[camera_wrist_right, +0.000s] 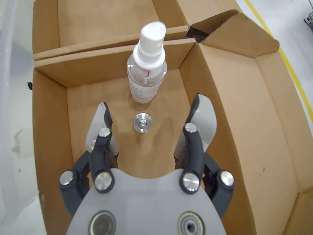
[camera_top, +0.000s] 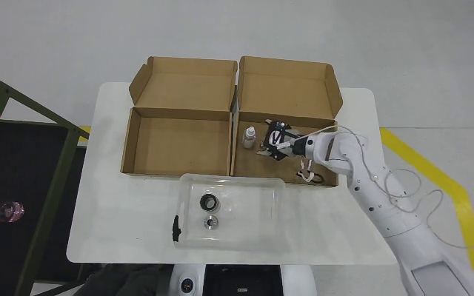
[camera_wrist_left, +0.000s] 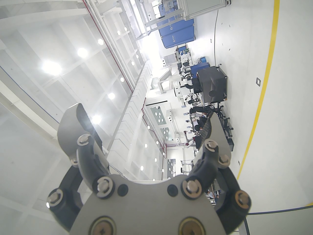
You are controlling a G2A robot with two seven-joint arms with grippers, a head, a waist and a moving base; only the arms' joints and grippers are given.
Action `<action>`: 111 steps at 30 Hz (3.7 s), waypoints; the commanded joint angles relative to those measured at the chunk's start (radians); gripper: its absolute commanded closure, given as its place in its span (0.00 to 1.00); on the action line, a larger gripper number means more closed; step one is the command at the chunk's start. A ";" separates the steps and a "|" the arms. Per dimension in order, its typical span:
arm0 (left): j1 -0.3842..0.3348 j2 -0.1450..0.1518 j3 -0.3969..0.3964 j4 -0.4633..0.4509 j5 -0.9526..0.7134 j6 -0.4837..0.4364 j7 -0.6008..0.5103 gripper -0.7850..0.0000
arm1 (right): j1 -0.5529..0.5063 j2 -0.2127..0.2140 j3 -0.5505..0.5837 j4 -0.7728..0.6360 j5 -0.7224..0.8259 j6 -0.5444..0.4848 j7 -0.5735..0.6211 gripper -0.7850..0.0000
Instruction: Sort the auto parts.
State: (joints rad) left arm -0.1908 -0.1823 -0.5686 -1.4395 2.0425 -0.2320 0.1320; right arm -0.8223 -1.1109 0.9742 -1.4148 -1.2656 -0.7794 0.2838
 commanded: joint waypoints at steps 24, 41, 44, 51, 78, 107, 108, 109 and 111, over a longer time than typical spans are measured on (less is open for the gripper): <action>0.000 0.000 0.000 0.000 0.000 0.000 0.000 0.00 | -0.306 0.029 0.004 -0.531 0.051 0.037 0.035 0.00; 0.000 0.000 0.000 0.000 0.000 0.000 0.000 0.00 | -0.212 -0.030 -0.226 -0.428 -0.034 0.055 0.005 0.00; 0.000 0.000 0.000 0.000 0.000 0.000 0.000 0.00 | -0.191 -0.043 -0.258 -0.404 -0.033 0.060 0.014 0.00; 0.000 0.000 0.000 0.000 0.000 0.000 0.000 0.00 | -0.162 -0.067 -0.314 -0.374 -0.035 0.068 0.025 0.02; 0.000 0.000 0.000 0.000 0.000 0.000 0.000 0.00 | -0.143 -0.098 -0.321 -0.241 -0.084 0.114 0.060 0.40; 0.000 0.000 0.000 0.000 0.000 0.000 0.000 0.00 | -0.100 -0.148 -0.358 -0.152 -0.060 0.094 0.035 1.00; 0.000 0.000 0.000 0.000 0.000 0.000 0.000 0.00 | -0.098 -0.148 -0.353 -0.156 -0.054 0.089 0.032 1.00; 0.000 0.000 0.000 0.000 0.000 0.000 0.000 0.00 | -0.099 -0.148 -0.348 -0.159 -0.046 0.084 0.029 1.00; 0.000 0.000 0.000 0.000 0.000 0.000 0.000 0.00 | -0.099 -0.147 -0.336 -0.169 -0.033 0.071 0.026 1.00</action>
State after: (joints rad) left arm -0.1908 -0.1823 -0.5686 -1.4395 2.0425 -0.2320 0.1320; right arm -0.9217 -1.2586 0.6315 -1.5780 -1.3039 -0.7021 0.3097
